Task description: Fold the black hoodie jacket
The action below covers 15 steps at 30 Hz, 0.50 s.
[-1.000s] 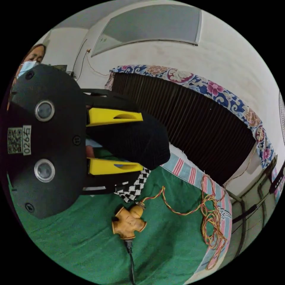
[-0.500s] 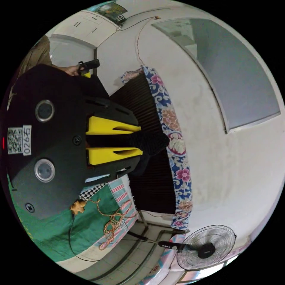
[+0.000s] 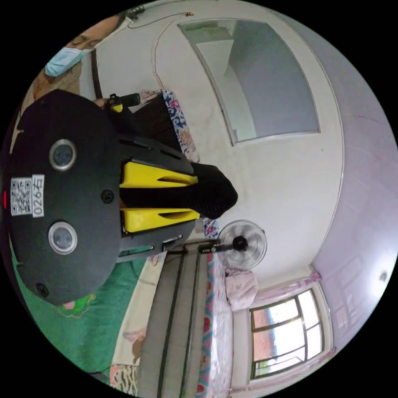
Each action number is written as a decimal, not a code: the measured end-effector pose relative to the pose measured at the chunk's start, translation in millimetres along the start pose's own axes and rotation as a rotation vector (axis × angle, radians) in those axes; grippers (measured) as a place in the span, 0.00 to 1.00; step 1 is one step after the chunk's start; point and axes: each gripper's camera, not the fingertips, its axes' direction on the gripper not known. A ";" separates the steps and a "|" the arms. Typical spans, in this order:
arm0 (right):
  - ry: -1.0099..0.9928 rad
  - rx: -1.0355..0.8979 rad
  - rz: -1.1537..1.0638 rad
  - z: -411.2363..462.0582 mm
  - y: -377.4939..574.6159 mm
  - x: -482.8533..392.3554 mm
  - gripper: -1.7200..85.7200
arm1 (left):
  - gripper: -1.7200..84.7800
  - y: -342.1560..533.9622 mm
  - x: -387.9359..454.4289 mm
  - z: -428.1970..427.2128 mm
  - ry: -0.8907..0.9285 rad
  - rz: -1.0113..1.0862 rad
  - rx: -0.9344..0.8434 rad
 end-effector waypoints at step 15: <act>0.011 -0.322 0.736 -84.9 292.8 270.1 0.07 | 0.03 -29.0 -67.0 268.3 -0.332 0.000 -0.464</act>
